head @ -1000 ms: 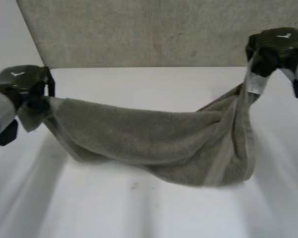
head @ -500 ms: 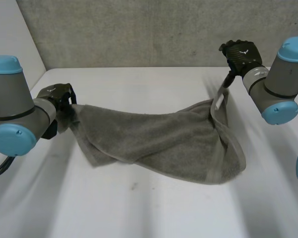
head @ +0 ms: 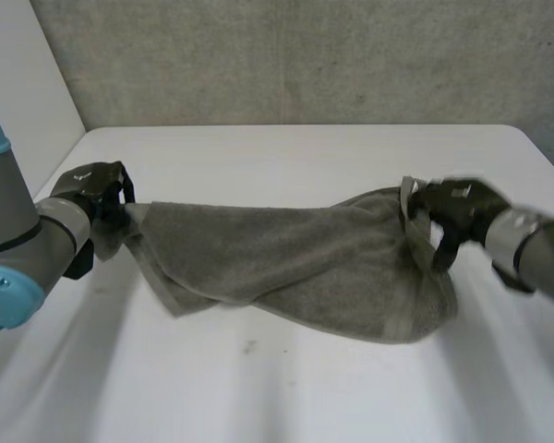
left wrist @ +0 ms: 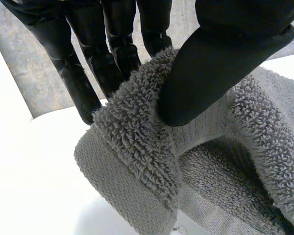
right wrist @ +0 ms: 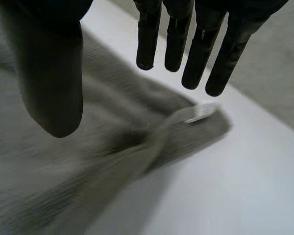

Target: Fold the towel.

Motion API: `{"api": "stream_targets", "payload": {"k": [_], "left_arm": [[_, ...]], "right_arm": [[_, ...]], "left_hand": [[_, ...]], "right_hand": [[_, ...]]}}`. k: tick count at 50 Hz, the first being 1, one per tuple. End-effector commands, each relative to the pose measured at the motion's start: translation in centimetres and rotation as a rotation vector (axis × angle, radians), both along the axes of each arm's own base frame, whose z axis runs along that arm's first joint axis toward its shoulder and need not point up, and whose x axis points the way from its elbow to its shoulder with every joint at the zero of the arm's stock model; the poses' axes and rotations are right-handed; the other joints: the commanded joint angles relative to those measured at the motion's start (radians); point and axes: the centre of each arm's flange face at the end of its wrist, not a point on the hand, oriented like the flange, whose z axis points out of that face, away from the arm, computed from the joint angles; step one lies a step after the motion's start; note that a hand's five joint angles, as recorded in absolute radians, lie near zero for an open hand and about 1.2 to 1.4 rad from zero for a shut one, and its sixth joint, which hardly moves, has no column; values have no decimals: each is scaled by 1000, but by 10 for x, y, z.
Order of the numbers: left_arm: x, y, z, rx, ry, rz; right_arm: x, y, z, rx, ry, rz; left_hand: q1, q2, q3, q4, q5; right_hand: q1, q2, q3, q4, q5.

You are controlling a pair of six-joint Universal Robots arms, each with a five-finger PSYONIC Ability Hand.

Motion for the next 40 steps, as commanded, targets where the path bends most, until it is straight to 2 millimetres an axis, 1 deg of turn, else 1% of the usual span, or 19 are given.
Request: {"api": "stream_targets", "payload": {"k": [1, 9, 18, 20, 21, 22, 23, 24, 27, 28, 29, 31, 32, 34, 35, 37, 38, 39, 40], "left_arm": [[3, 6, -6, 7, -3, 2], [3, 7, -7, 12, -3, 2], [2, 9, -8, 18, -4, -1], [2, 9, -9, 19, -4, -1], [2, 9, -10, 21, -5, -1], [2, 10, -10, 22, -5, -1], [2, 10, -10, 22, -5, -1], [2, 10, -10, 24, -5, -1], [2, 11, -8, 25, -8, -2], [2, 12, -7, 26, -8, -3], [2, 12, -7, 27, -8, -3], [1, 19, 6, -1, -5, -11], [1, 19, 6, -1, -5, -12], [4, 34, 24, -24, -15, -19], [4, 34, 24, -24, -15, -19], [6, 42, 34, -40, -31, -26], [9, 51, 45, -58, -50, -28], [12, 60, 58, -80, -73, -32], [13, 60, 58, -80, -73, -32]], "right_arm": [[-3, 46, -41, -24, 20, 84], [-3, 69, -78, -120, 142, 162], [-4, 70, -101, -115, 158, 176], [-4, 65, -102, -143, 153, 168], [-4, 65, -102, -143, 152, 168], [-4, 62, -99, -170, 148, 164], [-3, 60, -96, -190, 144, 163], [-3, 60, -96, -190, 144, 163], [-2, 54, -83, -238, 127, 146], [-2, 51, -64, -297, 109, 130], [-2, 51, -63, -298, 109, 130], [-9, 46, -4, -448, 40, 73], [-9, 46, -3, -449, 40, 73], [-16, 48, 33, -444, -20, 40], [-16, 48, 34, -444, -21, 40], [-25, 46, 64, -370, -37, 2], [-25, 46, 65, -370, -37, 2], [-32, 45, 77, -324, -29, -21], [-32, 45, 77, -323, -29, -21]], "left_hand": [[211, 179, 180, 177, 199], [211, 179, 180, 177, 199], [211, 179, 180, 177, 199], [211, 179, 180, 177, 199], [211, 179, 180, 177, 199], [211, 179, 180, 177, 199], [211, 179, 180, 177, 199], [211, 179, 180, 177, 199], [211, 179, 180, 177, 199], [211, 179, 180, 177, 199], [211, 179, 180, 177, 199], [211, 179, 180, 177, 199], [211, 179, 180, 177, 199], [211, 179, 180, 177, 199], [211, 179, 180, 177, 199], [211, 179, 180, 177, 199], [211, 179, 180, 177, 199], [211, 179, 180, 177, 199], [211, 179, 180, 177, 199]], "right_hand": [[27, 25, 21, 21, 11], [115, 112, 109, 108, 99], [139, 136, 132, 132, 123], [495, 492, 488, 488, 479], [497, 494, 491, 490, 481], [767, 765, 761, 761, 751], [920, 918, 914, 914, 904], [922, 919, 915, 915, 905], [922, 919, 915, 915, 905], [922, 919, 915, 915, 905], [922, 919, 915, 915, 905], [922, 919, 915, 915, 905], [922, 919, 915, 915, 905], [922, 919, 915, 915, 905], [922, 919, 915, 915, 905], [922, 919, 915, 915, 905], [922, 919, 915, 915, 905], [922, 919, 915, 915, 905], [922, 919, 915, 915, 905]]}}
